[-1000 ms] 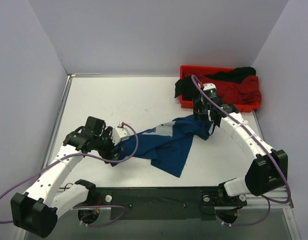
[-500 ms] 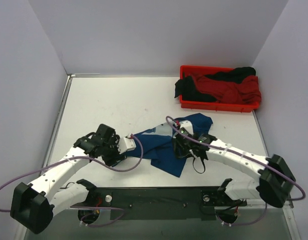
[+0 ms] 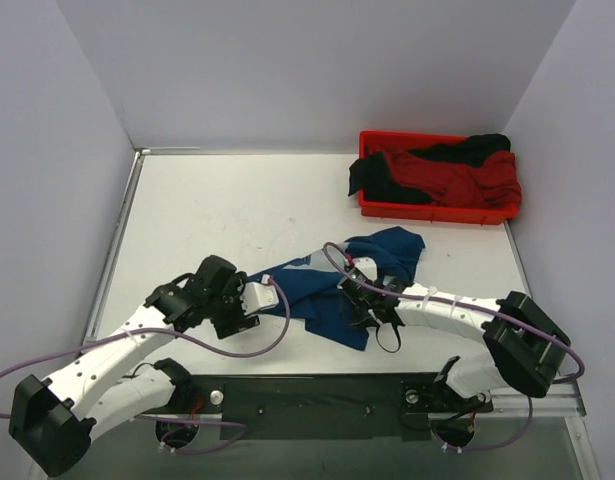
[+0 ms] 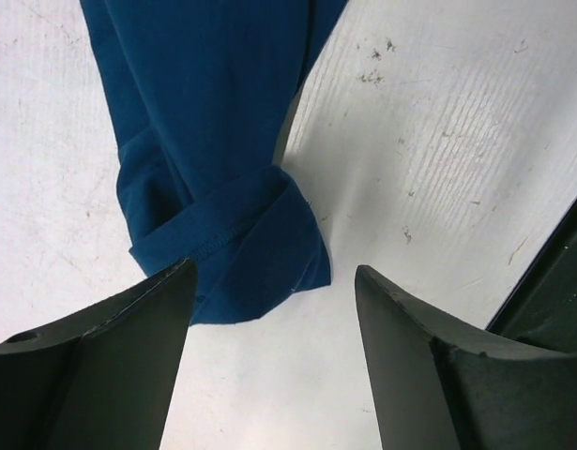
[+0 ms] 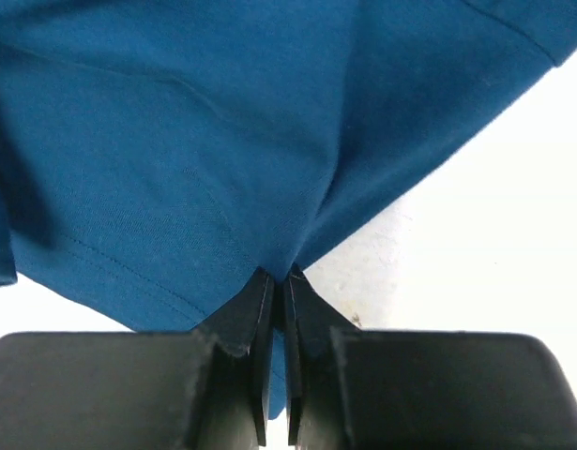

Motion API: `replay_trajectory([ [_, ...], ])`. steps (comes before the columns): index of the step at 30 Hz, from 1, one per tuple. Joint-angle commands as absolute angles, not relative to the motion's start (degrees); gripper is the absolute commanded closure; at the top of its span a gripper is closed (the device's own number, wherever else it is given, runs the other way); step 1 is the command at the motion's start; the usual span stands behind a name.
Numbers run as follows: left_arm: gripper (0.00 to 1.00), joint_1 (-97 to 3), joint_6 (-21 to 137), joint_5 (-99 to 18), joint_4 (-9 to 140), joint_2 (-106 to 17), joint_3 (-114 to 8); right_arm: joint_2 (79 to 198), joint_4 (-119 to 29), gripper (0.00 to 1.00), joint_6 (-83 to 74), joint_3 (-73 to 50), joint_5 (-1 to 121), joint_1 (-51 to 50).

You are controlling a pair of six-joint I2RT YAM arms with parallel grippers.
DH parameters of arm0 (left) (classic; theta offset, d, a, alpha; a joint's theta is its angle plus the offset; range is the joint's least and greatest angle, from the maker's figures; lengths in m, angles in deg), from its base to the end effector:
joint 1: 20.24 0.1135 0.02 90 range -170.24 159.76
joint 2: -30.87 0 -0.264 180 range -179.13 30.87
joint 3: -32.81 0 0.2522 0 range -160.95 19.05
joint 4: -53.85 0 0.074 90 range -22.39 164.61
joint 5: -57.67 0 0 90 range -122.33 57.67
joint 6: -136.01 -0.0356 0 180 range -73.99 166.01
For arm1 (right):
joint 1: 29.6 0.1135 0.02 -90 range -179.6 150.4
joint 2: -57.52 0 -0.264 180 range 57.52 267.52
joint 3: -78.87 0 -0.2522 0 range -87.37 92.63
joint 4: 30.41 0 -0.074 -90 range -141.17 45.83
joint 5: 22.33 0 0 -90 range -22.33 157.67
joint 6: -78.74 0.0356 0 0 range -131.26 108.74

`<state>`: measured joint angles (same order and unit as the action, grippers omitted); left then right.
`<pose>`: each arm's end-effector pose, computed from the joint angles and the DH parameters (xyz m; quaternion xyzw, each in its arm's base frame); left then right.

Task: Fold and stack the t-shirts
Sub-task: Flatten out the tshirt

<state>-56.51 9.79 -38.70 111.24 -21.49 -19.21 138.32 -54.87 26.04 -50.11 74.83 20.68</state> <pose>0.1342 -0.1034 0.2286 0.5795 0.7644 -0.0535 0.2774 0.1699 0.1976 0.1601 -0.0883 0.9459 0.1692 0.2623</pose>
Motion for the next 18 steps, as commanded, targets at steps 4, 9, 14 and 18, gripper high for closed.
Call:
replay_trajectory([
  [4,0.18,-58.7,7.9,-37.1,103.7,-29.0,-20.9,122.2,-68.2,1.0,21.3,-47.2,77.1,16.1],
  [9,0.18,-58.8,6.6,-33.4,96.9,-35.3,-20.6,109.9,-74.3,1.0,15.0,-39.5,75.5,11.4],
  [14,0.58,-58.3,6.3,-26.8,98.1,-38.5,-20.7,102.4,-78.3,1.0,11.9,-34.0,76.8,7.1],
  [18,0.78,-57.2,5.1,-30.4,101.5,-33.4,-19.9,99.4,-78.9,1.0,9.0,-28.6,78.5,4.5],
])
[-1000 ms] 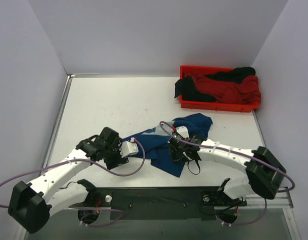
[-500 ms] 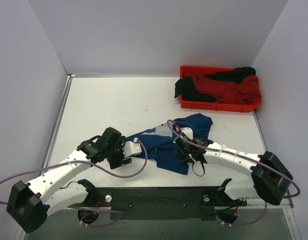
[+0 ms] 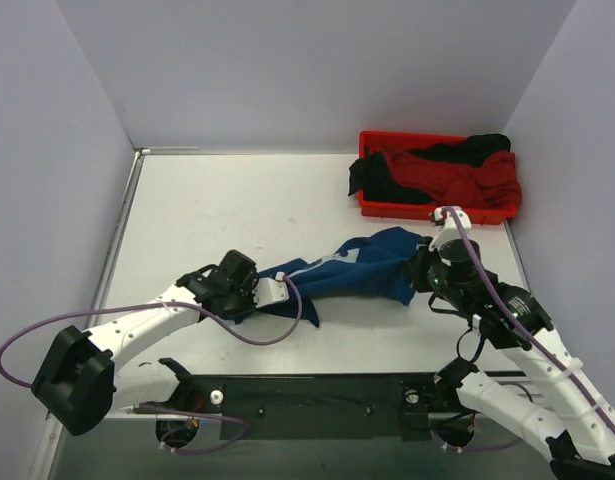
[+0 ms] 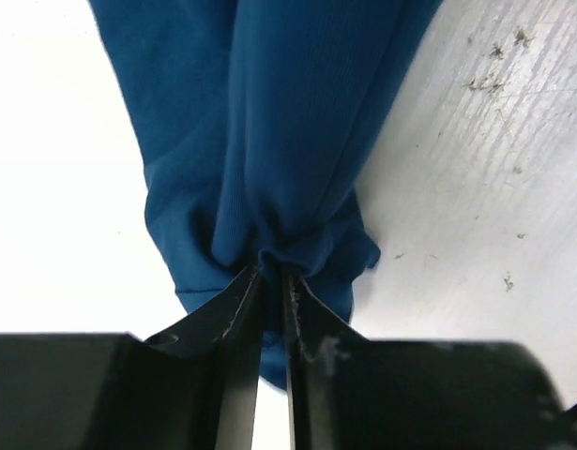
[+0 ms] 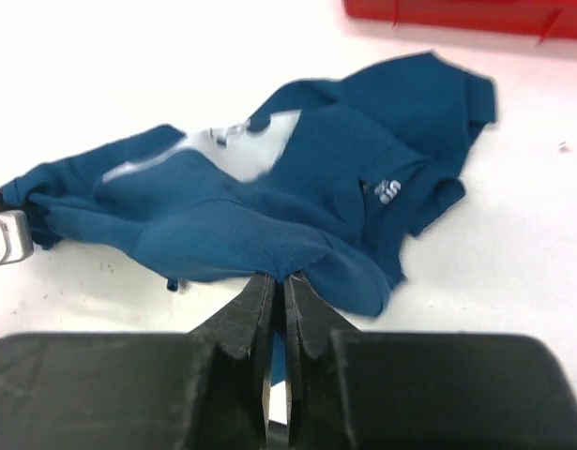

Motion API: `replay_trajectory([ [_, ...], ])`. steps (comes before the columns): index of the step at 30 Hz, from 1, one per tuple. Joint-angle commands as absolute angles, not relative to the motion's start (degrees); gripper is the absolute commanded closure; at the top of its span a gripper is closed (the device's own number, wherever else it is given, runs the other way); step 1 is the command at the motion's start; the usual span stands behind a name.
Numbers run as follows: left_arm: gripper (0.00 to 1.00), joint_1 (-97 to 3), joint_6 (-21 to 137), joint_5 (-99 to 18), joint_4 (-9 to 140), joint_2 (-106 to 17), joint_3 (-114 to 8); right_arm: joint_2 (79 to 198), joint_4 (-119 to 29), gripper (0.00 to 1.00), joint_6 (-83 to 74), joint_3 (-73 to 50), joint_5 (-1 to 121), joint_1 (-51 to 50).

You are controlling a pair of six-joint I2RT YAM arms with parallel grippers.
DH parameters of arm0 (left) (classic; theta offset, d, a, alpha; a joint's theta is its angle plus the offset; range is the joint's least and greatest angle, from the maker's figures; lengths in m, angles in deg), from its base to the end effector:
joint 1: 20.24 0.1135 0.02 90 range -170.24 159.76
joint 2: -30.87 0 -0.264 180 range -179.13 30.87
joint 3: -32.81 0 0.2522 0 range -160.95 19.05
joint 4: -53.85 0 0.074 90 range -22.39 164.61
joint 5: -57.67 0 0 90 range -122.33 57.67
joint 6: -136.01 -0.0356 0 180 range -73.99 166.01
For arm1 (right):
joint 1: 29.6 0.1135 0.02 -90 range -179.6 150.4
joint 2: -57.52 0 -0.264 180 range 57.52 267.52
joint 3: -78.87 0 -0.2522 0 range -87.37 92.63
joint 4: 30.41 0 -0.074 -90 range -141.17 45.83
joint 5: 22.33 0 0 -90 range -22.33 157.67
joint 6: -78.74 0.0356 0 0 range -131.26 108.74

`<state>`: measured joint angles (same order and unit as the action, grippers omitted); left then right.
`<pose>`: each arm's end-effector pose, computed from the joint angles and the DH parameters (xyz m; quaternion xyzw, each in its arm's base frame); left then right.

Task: Fold and stack the t-shirts
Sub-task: Flatten out the tshirt

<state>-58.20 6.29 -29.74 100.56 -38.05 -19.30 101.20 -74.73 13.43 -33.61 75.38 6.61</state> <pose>0.1708 -0.1312 0.1888 0.6063 0.7612 0.0255 0.2286 0.1336 0.0919 0.3595 -0.0441 0.8194 0.2407 0.5184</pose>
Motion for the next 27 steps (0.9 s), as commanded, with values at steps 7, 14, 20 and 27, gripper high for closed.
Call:
replay_trajectory([
  [7,1.0,-54.8,9.3,-37.6,106.1,-23.5,-23.4,103.8,-79.0,1.0,4.0,-20.9,79.0,2.5],
  [14,1.0,-46.1,17.8,-26.9,106.7,-16.6,-42.1,108.5,-78.9,1.0,-1.3,-2.5,79.1,0.9],
  [20,1.0,-46.0,21.5,-7.4,111.0,-18.3,-72.2,109.1,-78.7,1.0,-4.2,15.5,73.2,0.9],
  [27,1.0,-44.9,18.4,-11.3,118.3,-14.7,-92.1,107.6,-79.1,1.0,-3.9,23.4,58.9,0.9],
])
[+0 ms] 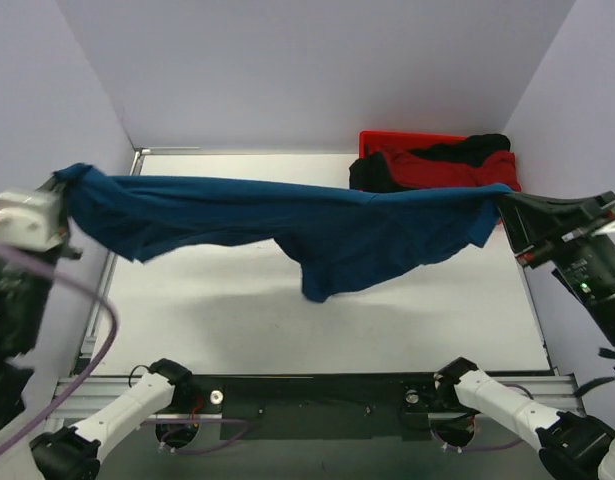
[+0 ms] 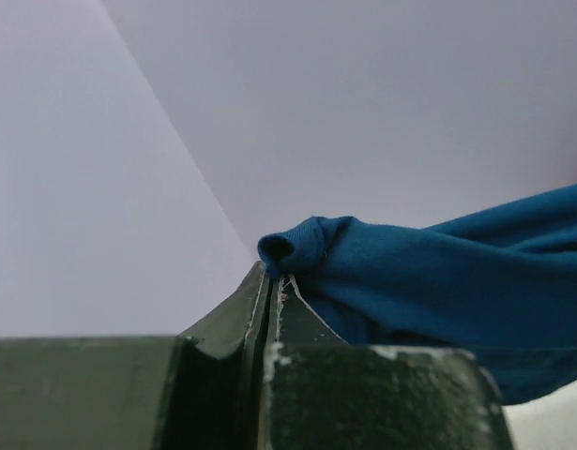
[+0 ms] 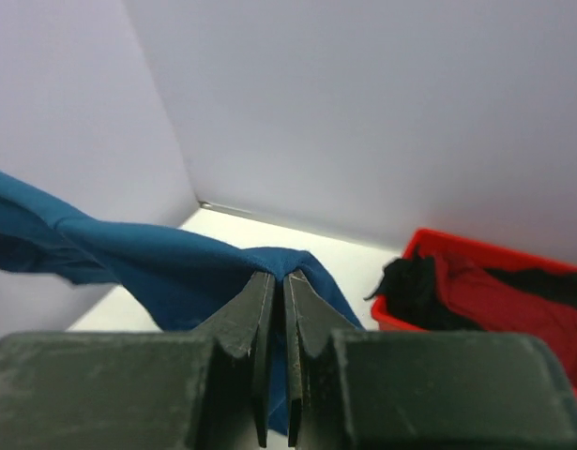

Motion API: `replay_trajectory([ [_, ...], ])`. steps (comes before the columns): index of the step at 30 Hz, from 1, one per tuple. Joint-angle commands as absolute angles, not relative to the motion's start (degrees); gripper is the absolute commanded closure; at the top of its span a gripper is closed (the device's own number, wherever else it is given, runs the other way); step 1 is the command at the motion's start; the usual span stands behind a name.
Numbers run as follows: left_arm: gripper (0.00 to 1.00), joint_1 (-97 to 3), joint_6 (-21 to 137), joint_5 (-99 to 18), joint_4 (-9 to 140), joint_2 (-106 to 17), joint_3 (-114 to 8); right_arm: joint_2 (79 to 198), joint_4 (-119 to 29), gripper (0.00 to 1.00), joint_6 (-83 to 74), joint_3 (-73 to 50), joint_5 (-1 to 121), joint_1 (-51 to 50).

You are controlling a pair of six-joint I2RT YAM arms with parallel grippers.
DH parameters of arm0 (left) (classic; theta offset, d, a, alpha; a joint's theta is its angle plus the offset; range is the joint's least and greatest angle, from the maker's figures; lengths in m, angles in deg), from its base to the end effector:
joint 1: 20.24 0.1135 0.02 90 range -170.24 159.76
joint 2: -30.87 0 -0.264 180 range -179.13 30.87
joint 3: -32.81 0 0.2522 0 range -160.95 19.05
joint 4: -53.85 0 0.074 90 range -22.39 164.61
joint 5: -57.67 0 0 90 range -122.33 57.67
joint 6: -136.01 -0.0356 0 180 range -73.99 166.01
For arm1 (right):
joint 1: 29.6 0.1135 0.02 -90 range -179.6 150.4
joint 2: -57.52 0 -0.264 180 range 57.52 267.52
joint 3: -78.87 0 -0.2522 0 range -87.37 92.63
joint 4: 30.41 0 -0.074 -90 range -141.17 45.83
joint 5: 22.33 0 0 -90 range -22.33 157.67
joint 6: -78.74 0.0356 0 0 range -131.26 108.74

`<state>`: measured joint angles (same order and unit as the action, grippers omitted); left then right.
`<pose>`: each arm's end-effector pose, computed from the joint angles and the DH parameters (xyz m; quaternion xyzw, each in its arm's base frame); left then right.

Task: Fold and stack the t-shirts
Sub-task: Flatten out the tshirt

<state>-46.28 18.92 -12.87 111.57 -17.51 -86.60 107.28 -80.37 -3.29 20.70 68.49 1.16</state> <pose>0.0333 -0.0031 0.5741 0.1549 0.6062 0.1119 0.7720 0.0249 0.0142 0.5962 -0.1045 0.5485 0.2713 0.7839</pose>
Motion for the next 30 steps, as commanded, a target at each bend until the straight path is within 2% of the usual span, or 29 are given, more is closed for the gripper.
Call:
replay_trajectory([
  [1,1.0,-44.7,18.3,-11.8,118.8,-14.1,-92.7,107.4,-79.2,1.0,-3.6,23.7,57.6,0.9],
  [6,1.0,-42.9,19.1,-12.4,120.6,-12.0,-95.1,107.2,-78.5,1.0,-1.9,26.1,51.5,0.9],
  [12,1.0,-43.9,18.8,-5.1,118.6,-13.9,-92.3,109.6,-73.8,1.0,-1.8,23.6,50.3,0.9],
  [15,1.0,-46.3,17.1,0.1,115.7,-15.6,-84.6,114.6,-71.5,1.0,-3.5,21.0,51.1,1.0],
  [21,1.0,-47.1,12.6,5.0,102.3,-21.0,-66.0,133.6,-68.5,1.0,-6.1,20.4,50.9,-0.8],
  [25,1.0,-39.1,12.0,0.6,88.5,-29.0,-53.8,149.6,-65.7,1.0,-3.5,21.4,46.7,-3.8],
  [28,1.0,-24.3,20.3,-12.8,86.2,-37.0,-52.4,162.9,-64.6,1.0,-3.3,25.6,46.7,-5.2],
  [30,1.0,-18.7,22.4,-17.4,82.6,-43.4,-51.2,172.0,-63.9,1.0,-3.3,32.5,44.7,-6.0],
])
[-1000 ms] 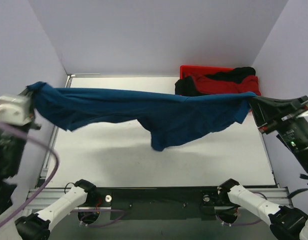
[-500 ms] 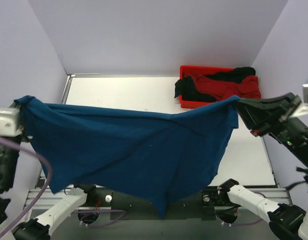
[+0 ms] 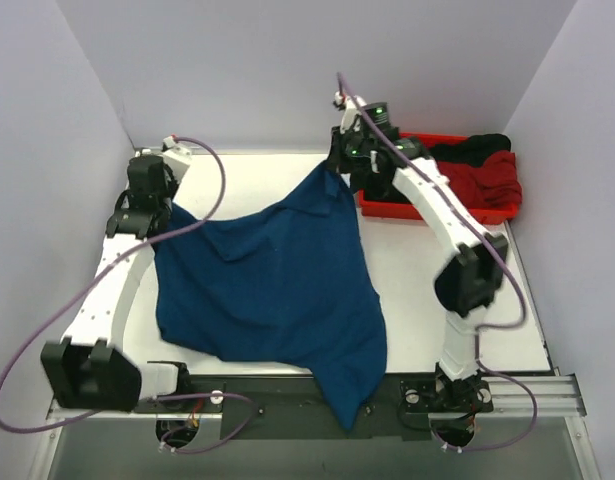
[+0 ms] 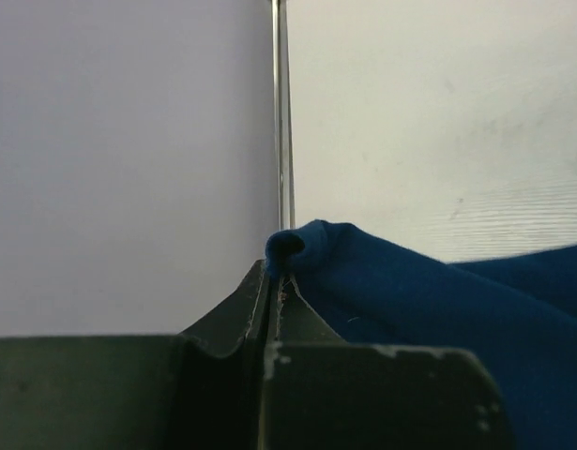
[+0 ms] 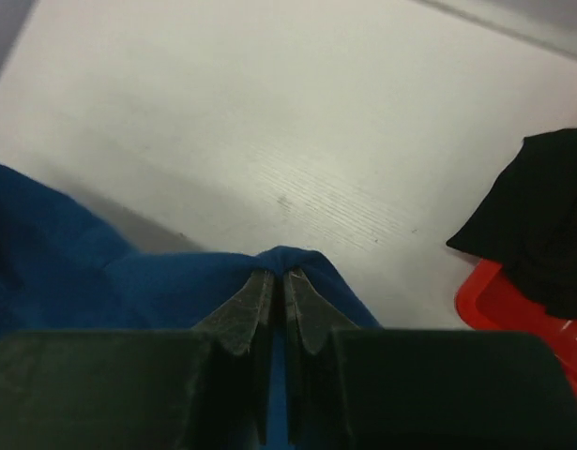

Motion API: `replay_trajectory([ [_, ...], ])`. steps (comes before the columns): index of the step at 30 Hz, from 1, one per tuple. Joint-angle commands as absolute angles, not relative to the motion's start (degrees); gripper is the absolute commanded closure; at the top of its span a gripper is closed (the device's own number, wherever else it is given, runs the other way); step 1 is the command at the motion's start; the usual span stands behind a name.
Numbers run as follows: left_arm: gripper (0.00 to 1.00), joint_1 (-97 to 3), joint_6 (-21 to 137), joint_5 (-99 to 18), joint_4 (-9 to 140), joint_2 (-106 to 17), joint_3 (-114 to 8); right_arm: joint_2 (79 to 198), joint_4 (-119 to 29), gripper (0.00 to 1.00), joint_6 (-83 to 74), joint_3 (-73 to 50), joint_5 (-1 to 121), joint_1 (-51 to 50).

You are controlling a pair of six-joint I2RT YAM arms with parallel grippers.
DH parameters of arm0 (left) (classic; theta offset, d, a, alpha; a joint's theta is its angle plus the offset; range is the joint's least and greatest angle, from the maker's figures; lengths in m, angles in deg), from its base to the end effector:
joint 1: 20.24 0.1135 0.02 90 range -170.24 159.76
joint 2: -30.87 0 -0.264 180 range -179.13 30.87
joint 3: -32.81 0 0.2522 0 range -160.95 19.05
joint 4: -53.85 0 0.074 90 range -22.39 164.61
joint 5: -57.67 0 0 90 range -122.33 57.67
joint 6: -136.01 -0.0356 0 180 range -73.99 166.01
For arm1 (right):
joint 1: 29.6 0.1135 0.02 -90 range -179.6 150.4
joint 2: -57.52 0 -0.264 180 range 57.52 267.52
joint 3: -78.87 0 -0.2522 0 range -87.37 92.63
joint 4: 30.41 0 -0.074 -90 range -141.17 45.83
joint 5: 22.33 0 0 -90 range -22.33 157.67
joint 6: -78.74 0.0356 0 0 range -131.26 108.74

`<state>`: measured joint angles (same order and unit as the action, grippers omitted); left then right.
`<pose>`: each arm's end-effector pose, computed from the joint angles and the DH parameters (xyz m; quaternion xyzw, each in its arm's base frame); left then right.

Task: Fold and stack the t-shirts
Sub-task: Flatten out the tshirt

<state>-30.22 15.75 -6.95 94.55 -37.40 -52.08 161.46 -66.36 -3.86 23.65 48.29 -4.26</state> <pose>0.2595 -0.0302 0.3876 0.1694 0.8097 0.2749 0.4900 0.3774 0.1918 0.4314 -0.2231 0.7571 0.2971 0.5374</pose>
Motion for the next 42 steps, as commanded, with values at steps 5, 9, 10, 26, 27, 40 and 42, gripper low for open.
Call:
replay_trajectory([
  [5,1.0,-17.6,22.8,-24.3,71.9,-56.5,-48.4,187.8,-58.3,1.0,0.8,41.5,40.8,-7.9],
  [9,1.0,-16.8,24.1,-23.5,68.8,-64.2,-50.7,190.7,-52.0,1.0,3.9,40.7,39.9,-9.2],
  [10,1.0,-15.9,24.9,-23.5,68.6,-65.2,-51.9,190.7,-49.0,1.0,5.4,39.2,39.8,-9.6],
  [26,0.66,-12.7,33.6,-16.0,69.6,-85.9,-72.3,199.3,-32.9,0.82,19.9,43.2,41.5,-13.0],
  [27,0.5,-12.4,34.3,-14.9,72.0,-87.4,-76.8,199.6,-34.0,0.63,19.9,44.6,41.6,-12.9],
  [40,0.12,-10.3,17.9,-38.4,88.4,-65.0,-62.5,157.0,-58.1,0.18,0.3,0.9,60.4,-5.7],
  [42,0.13,-10.2,10.5,-40.8,90.4,-58.5,-53.2,149.2,-58.7,0.19,2.4,-9.5,61.3,-4.6],
])
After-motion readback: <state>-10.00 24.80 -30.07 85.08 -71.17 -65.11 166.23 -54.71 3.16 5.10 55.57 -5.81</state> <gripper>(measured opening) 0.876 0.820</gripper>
